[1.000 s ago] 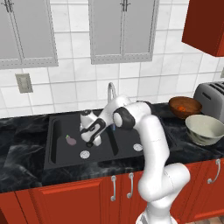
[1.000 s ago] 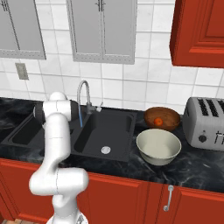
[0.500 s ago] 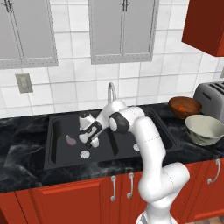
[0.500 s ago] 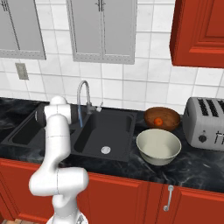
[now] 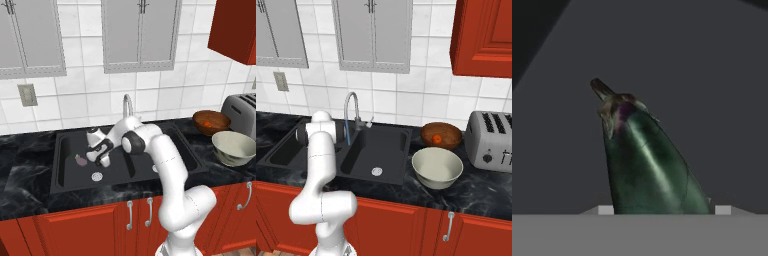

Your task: Pick the eggplants from the sink and place them in one bowl. Place the apple in the other bowl. Then turn off the sink faucet.

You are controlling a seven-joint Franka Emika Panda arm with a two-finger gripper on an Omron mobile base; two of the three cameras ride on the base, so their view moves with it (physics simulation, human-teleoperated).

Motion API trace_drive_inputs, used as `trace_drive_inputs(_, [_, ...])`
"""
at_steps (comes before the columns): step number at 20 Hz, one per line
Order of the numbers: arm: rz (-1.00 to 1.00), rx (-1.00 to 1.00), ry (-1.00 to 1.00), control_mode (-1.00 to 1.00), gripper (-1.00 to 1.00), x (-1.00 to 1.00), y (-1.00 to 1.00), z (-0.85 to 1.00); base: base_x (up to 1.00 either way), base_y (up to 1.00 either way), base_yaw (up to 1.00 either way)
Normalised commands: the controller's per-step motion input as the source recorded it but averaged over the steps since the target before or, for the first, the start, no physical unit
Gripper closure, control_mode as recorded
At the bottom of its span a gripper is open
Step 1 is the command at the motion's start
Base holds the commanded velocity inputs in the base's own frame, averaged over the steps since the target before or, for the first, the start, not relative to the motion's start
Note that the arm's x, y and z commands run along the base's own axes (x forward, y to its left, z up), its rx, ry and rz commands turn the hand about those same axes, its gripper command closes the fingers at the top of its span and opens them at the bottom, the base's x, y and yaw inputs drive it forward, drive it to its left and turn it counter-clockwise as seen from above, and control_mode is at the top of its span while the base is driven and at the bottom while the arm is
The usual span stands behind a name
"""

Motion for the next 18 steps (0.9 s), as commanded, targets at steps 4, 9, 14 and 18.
trace_drive_inputs(4, [0.00, 0.01, -0.13, -1.00, 1.00, -0.08, -0.06, 0.44, 0.00, 0.00, 0.00])
trace_drive_inputs(9, [0.00, 0.00, -0.14, -1.00, 1.00, -0.23, -0.04, 0.84, 0.00, 0.00, 0.00])
trace_drive_inputs(14, [0.00, 0.00, -0.07, -1.00, 1.00, -0.43, -0.09, 0.97, 0.00, 0.00, 0.00])
trace_drive_inputs(18, [0.00, 0.01, -0.03, -1.00, 1.00, -0.38, -0.14, 1.00, 0.00, 0.00, 0.00])
